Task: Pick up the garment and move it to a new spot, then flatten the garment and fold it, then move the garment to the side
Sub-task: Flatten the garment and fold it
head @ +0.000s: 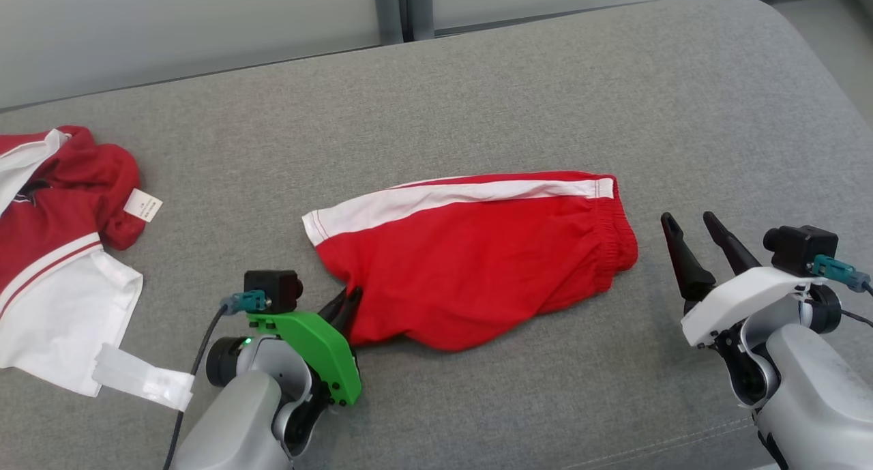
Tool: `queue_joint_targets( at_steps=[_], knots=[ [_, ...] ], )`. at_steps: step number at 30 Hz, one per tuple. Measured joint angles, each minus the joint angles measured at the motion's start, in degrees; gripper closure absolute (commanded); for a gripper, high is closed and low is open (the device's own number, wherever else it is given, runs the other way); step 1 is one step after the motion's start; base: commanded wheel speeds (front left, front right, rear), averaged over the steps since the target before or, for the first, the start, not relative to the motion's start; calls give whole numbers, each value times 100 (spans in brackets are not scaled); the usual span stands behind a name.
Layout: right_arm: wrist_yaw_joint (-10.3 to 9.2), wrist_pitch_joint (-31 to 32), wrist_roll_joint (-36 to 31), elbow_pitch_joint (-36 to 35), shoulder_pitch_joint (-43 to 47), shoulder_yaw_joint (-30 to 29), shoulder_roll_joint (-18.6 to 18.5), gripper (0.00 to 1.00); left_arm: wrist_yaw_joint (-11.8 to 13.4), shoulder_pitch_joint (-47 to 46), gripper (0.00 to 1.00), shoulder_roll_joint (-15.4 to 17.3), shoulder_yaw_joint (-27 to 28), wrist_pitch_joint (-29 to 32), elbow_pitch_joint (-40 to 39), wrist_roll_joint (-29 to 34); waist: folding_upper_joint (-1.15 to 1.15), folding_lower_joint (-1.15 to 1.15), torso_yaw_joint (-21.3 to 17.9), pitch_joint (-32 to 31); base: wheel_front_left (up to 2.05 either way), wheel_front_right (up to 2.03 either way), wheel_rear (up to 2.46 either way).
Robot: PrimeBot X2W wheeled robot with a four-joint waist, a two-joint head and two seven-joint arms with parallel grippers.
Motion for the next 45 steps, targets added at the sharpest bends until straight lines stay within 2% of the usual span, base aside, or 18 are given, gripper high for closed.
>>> queue_joint_targets(
  at_steps=[6, 11, 12, 13, 14, 21, 26, 35, 45],
  knots=[
    [0, 0, 129, 214, 117, -47, 74, 0, 8, 252, 100, 7, -238, -198, -342, -113, 0, 0, 207, -121, 0, 0, 0],
    [0, 85, 211, 353, 150, -16, 189, 0, 248, 363, 100, 11, -254, -397, -490, -64, 0, 0, 312, -215, 0, 0, 0],
    [0, 124, 214, 375, 150, -5, 213, 0, 254, 378, 94, 13, -270, -422, -522, -64, 0, 0, 325, -229, 0, 0, 0],
    [0, 167, 232, 394, 150, 5, 233, 0, 264, 394, 55, 13, -285, -470, -559, -64, 0, 0, 333, -240, 0, 0, 0],
    [0, 260, 291, 438, 149, 35, 248, 0, 314, 423, 0, 15, -308, -548, -666, -59, 0, 0, 341, -256, 0, 0, 0],
    [0, 450, 435, 612, 122, 60, 211, 0, 508, 556, 0, 16, -319, -864, -942, 43, 0, 0, 385, -319, 0, 0, 0],
    [0, 568, 706, 668, 115, -77, 255, 0, 698, 603, 0, 21, -124, -1156, -1282, 130, 0, 0, 492, -390, 0, 0, 0],
    [0, 676, 964, 735, 103, -155, 355, 0, 998, 808, 0, 130, 145, -1256, -1807, 216, 0, 0, 701, -495, 0, 0, 0],
    [-7, 875, 1256, 1184, 140, -382, 336, 0, 1115, 1175, 0, 167, 199, -1258, -2304, 286, 0, 0, 996, -594, 0, 0, 0]
  ],
)
